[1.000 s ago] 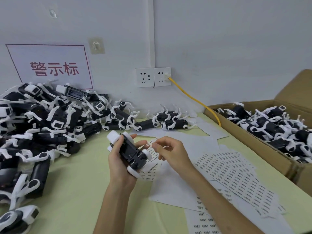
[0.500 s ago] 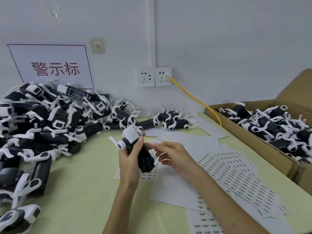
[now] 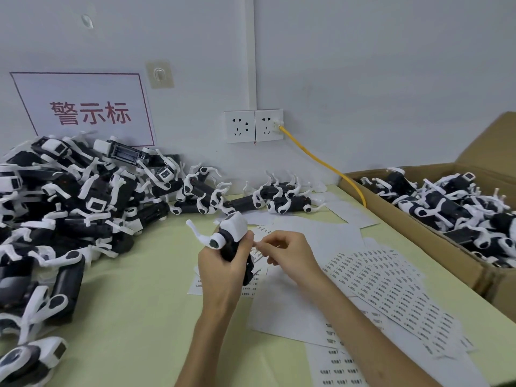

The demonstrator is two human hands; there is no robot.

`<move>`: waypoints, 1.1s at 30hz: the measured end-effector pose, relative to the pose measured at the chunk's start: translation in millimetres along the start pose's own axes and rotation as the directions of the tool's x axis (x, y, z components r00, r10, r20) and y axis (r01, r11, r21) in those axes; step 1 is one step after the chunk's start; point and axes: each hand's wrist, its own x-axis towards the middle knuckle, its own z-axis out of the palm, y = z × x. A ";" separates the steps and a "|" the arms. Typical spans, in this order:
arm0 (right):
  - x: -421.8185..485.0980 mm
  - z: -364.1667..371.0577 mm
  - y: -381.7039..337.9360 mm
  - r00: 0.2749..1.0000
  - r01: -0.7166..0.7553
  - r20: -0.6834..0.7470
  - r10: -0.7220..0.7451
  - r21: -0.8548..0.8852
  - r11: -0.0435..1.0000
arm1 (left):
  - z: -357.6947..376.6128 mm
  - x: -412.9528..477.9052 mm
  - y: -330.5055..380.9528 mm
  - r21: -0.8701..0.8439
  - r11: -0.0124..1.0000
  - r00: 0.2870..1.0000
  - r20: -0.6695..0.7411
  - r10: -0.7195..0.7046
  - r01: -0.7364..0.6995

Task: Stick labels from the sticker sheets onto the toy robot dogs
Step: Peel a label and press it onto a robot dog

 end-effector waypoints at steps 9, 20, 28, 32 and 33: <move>-0.1 -3.7 -6.6 0.994 -0.091 0.095 0.061 0.355 0.931 | -11.8 18.4 3.3 -0.413 0.808 0.857 -0.110 -0.503 0.421; -15.3 4.3 -16.5 0.819 -0.211 0.562 -0.115 0.482 0.850 | -5.9 18.9 -5.1 -0.596 0.765 0.922 -0.105 -0.373 0.242; -29.7 33.8 -7.6 0.795 -0.199 0.601 -0.082 0.386 0.901 | -5.7 8.7 -5.3 -0.580 0.639 0.808 0.055 -0.587 0.504; -30.0 35.2 -7.4 0.827 -0.240 0.560 -0.052 0.435 0.868 | -6.7 6.8 -1.3 -0.637 0.605 0.825 0.089 -0.558 0.478; -29.5 35.2 -7.3 0.831 -0.248 0.554 -0.048 0.446 0.860 | -6.3 6.0 0.2 -0.636 0.601 0.820 0.090 -0.565 0.484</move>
